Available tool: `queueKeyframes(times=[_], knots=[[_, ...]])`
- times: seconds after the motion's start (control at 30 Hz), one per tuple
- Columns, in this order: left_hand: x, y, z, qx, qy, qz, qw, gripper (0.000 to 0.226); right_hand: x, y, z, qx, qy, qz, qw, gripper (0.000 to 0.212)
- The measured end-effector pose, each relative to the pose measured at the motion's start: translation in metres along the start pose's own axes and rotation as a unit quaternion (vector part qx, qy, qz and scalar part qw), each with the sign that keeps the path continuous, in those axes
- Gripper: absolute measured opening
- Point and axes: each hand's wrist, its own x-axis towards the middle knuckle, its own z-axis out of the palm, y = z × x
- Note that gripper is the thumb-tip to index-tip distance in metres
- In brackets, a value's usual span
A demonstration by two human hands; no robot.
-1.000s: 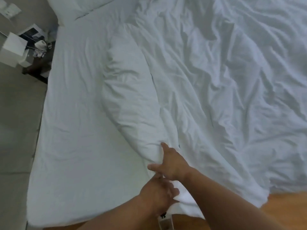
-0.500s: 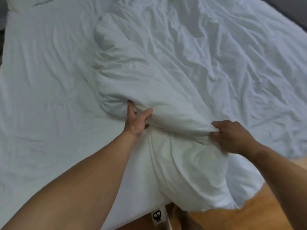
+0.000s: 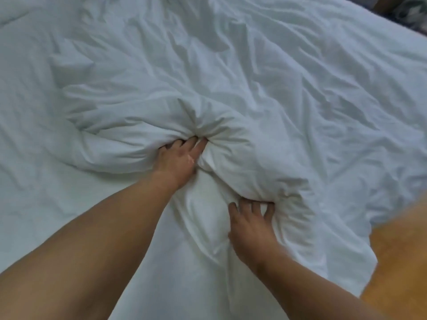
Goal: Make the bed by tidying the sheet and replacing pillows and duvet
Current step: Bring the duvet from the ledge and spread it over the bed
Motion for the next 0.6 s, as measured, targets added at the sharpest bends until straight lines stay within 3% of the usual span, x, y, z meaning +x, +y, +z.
queueKeyframes(times=[0.07,0.1,0.2,0.3,0.37,0.47,0.6], knots=[[0.01,-0.001,0.001,0.001,0.071,-0.001,0.997,0.046,0.008,0.005,0.009,0.013,0.083,-0.004,0.997,0.02],[0.013,-0.002,-0.002,0.003,0.079,-0.001,0.997,0.038,0.012,0.008,0.011,0.027,0.088,-0.001,0.996,0.022],[0.014,-0.005,-0.016,-0.018,0.024,-0.005,1.0,0.025,0.018,0.015,0.01,0.042,0.076,0.007,0.996,0.035],[-0.01,-0.017,-0.029,-0.024,-0.052,0.018,0.998,0.03,0.013,0.013,0.005,0.03,0.053,0.001,0.998,0.019],[-0.041,-0.031,-0.035,-0.009,-0.112,0.045,0.993,0.034,0.003,0.011,-0.001,0.067,0.012,-0.017,0.998,0.017],[-0.103,-0.057,-0.031,-0.002,-0.21,0.068,0.975,0.03,-0.03,-0.006,-0.004,0.124,-0.088,-0.057,0.987,0.036],[-0.199,-0.099,-0.026,-0.002,-0.331,0.105,0.938,0.022,-0.105,-0.067,0.018,0.154,-0.188,-0.146,0.959,0.039]])
